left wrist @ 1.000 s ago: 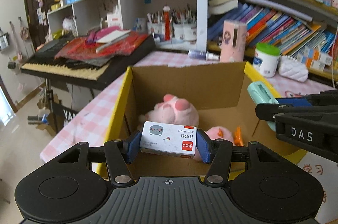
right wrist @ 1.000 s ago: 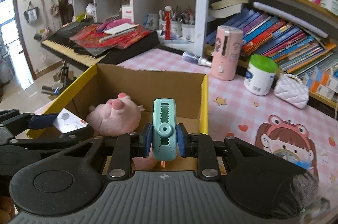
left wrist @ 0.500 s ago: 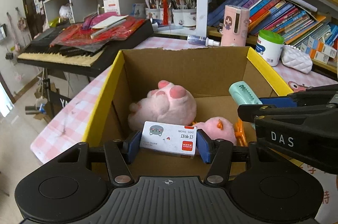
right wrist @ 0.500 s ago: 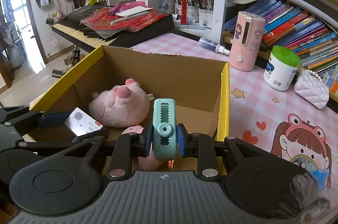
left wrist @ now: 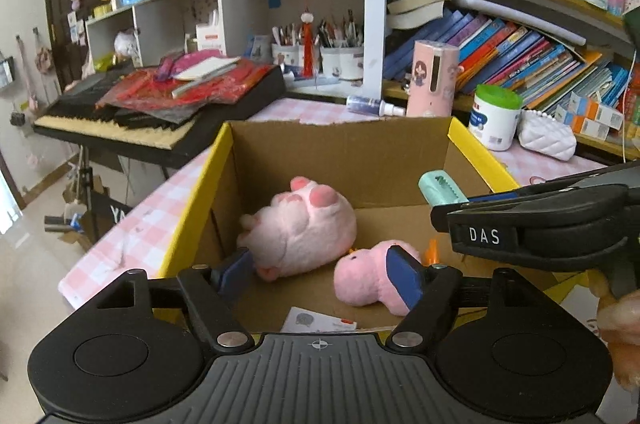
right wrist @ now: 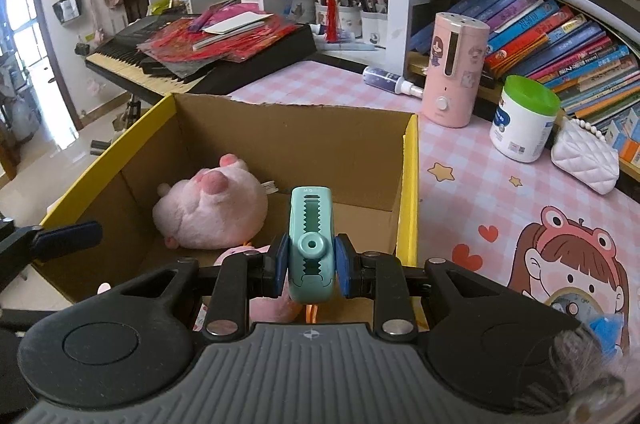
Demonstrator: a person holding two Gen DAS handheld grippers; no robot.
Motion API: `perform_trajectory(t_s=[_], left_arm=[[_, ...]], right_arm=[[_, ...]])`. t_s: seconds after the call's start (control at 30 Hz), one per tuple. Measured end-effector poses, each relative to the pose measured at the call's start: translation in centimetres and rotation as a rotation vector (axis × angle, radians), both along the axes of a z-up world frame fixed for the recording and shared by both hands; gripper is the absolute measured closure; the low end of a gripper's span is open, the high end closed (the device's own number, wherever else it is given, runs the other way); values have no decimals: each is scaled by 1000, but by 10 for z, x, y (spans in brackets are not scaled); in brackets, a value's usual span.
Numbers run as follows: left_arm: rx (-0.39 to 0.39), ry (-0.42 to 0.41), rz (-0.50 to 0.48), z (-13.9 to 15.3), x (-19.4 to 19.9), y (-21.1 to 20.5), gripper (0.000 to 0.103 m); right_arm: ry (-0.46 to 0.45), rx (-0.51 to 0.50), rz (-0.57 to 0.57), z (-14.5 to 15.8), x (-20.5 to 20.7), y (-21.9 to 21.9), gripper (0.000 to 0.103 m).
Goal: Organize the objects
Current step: 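Open the left tool over the yellow box while the right tool releases the stapler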
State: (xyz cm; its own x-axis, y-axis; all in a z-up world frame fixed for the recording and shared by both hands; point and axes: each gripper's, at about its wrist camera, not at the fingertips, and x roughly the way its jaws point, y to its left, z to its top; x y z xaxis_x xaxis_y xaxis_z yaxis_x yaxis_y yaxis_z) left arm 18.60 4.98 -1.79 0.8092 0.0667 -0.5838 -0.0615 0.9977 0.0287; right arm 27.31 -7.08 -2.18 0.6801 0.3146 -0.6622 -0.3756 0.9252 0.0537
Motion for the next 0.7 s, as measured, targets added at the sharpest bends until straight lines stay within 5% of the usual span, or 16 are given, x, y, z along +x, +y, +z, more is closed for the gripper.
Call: perform_trajectory(t_s=[0.3, 0.7], left_arm=[[20, -11, 43, 6, -14, 7, 22], [82, -31, 41, 9, -31, 7, 15]], right_arm=[[20, 6, 54, -1, -6, 16, 80], [166, 51, 28, -16, -7, 17, 80]])
